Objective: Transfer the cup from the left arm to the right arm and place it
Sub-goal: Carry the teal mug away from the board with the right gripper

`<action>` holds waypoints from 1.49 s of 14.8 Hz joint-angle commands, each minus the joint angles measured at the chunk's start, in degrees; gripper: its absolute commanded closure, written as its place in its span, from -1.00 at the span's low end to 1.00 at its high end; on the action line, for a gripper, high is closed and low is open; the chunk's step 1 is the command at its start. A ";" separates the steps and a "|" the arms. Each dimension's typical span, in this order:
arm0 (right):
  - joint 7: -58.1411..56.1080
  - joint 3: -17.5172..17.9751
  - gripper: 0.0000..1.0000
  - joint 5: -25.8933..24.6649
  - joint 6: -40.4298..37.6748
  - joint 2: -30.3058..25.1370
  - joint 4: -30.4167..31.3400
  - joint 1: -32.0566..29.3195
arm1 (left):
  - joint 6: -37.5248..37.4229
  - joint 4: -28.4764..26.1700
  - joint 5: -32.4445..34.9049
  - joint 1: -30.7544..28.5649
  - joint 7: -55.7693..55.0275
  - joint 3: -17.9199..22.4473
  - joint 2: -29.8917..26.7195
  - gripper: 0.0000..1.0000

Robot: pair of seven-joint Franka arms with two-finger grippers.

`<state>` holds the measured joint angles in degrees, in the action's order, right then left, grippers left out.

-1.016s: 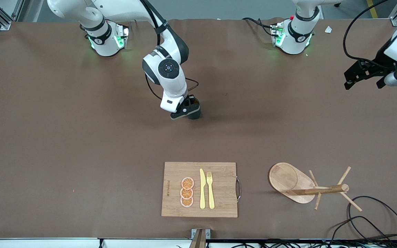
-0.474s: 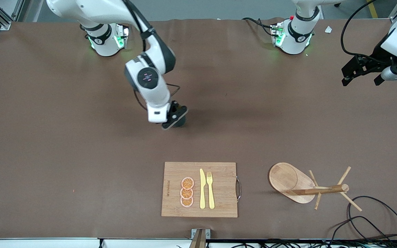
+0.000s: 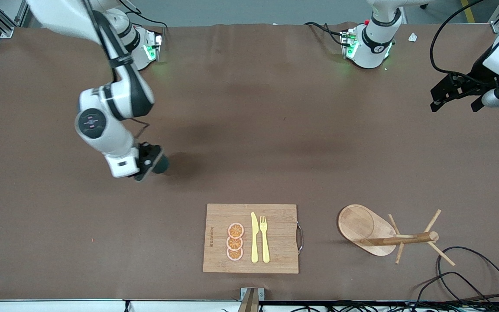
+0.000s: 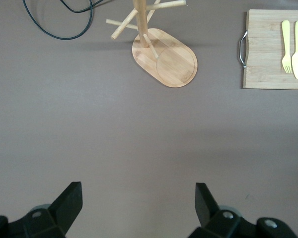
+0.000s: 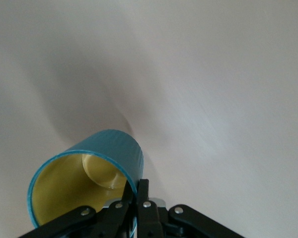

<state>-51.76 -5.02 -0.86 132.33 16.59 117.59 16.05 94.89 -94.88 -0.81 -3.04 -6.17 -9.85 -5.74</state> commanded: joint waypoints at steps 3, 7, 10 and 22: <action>-13.96 1.33 0.99 -1.52 1.17 -2.44 2.82 -10.14 | -1.46 1.80 -0.60 -0.39 0.99 -0.08 0.73 -1.00; -21.18 1.33 0.99 -1.52 4.85 -1.92 3.60 -15.68 | -2.25 1.89 -0.60 -0.30 0.90 -0.08 0.73 -1.00; -22.95 1.33 0.99 -1.52 6.18 -1.04 3.61 -19.29 | -2.25 1.80 -0.60 -0.39 0.90 -0.08 0.73 -1.00; -23.74 1.60 0.33 -1.43 5.48 1.25 3.61 -20.88 | -5.06 1.71 -0.69 -0.57 0.11 0.01 0.56 -1.00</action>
<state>-74.92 -4.05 -1.39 137.51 18.69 120.28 -4.16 91.21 -94.47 -0.81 -3.19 -6.18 -9.68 -5.50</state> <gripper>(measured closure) 0.943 0.000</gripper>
